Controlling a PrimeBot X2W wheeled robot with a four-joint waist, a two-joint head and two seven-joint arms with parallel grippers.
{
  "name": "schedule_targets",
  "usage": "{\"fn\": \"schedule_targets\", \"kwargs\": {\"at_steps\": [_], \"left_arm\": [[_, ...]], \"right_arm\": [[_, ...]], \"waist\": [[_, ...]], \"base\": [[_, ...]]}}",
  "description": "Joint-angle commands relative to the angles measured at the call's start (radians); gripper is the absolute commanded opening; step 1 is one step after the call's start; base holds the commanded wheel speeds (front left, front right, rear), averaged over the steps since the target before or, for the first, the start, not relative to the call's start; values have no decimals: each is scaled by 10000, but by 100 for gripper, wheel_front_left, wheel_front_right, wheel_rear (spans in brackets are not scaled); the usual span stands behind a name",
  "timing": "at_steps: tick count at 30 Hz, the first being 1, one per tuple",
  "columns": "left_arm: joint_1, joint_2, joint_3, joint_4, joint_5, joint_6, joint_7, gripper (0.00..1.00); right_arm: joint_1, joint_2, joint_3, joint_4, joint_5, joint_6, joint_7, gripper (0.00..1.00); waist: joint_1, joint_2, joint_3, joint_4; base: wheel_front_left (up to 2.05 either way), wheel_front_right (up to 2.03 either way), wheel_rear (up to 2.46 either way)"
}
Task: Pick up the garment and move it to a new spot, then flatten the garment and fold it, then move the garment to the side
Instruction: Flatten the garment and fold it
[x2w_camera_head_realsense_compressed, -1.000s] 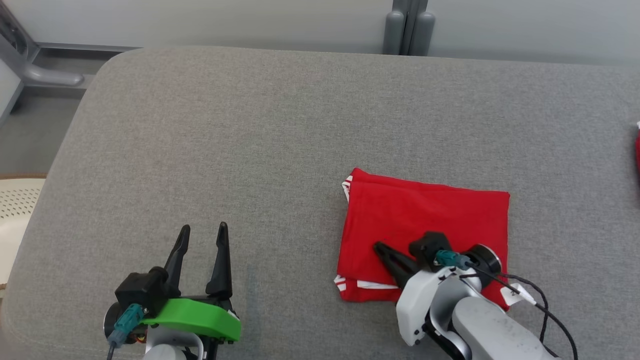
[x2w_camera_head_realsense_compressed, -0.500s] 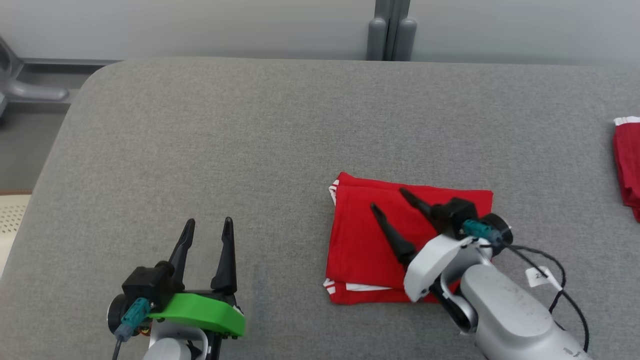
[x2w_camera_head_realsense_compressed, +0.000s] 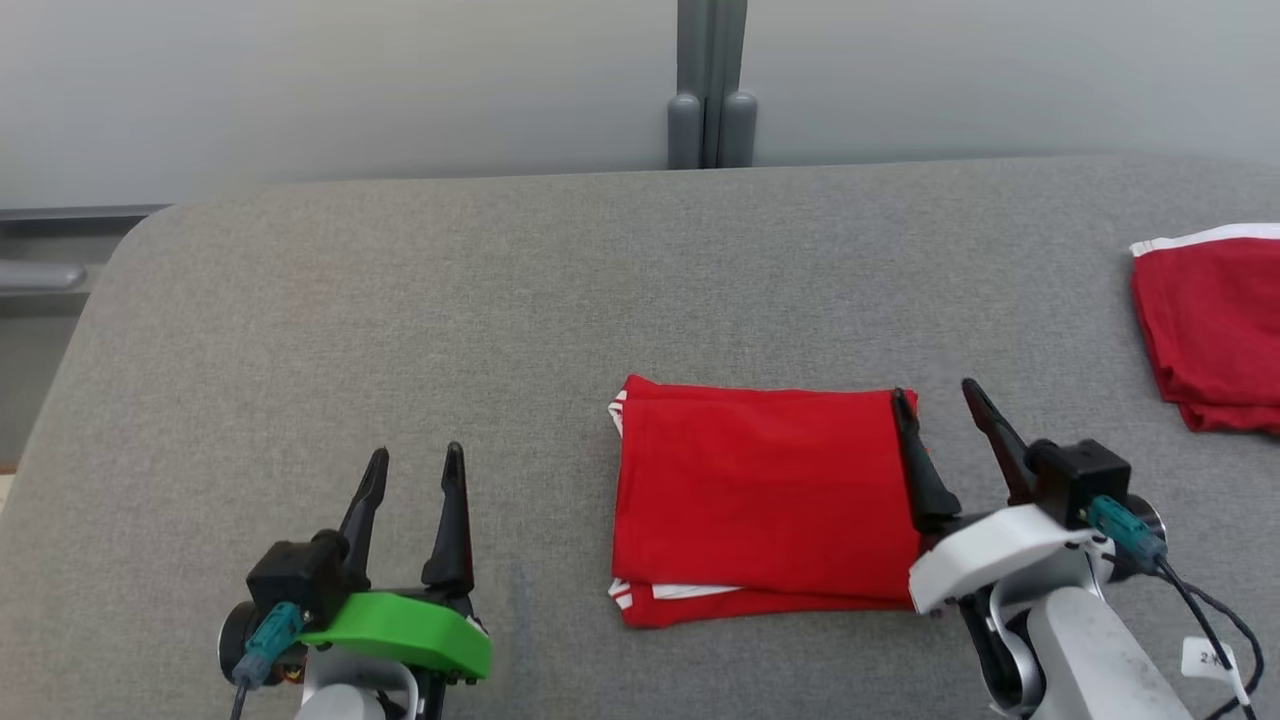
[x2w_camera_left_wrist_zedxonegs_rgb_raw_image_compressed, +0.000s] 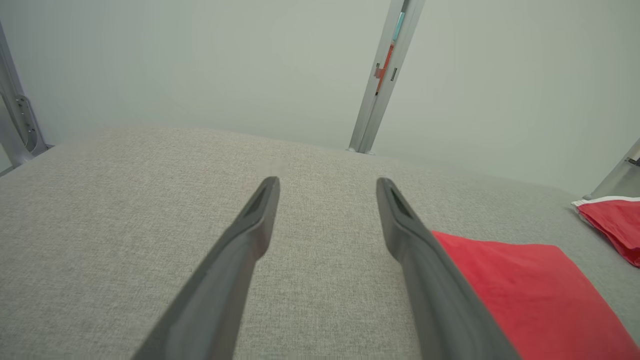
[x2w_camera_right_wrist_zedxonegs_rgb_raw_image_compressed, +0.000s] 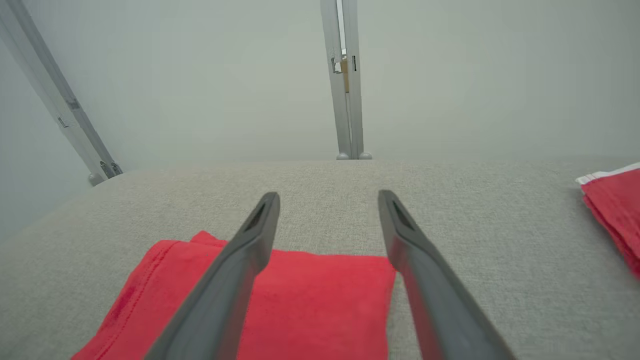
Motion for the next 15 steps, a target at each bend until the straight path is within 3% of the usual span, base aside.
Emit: {"fn": "schedule_targets", "kwargs": {"at_steps": [1, 15], "left_arm": [[214, -4, 113, -16, 54, 7, -30, 100], [1167, -78, 757, -318, 437, 8, -31, 100]], "right_arm": [[287, 67, -236, -153, -148, -10, -21, 100], [1299, 311, -700, -778, -74, -10, -23, 100]], "waist": [[0, 0, -159, -153], [0, 0, -383, -310]], "base": [[0, 0, 0], [0, 0, 0]]}}
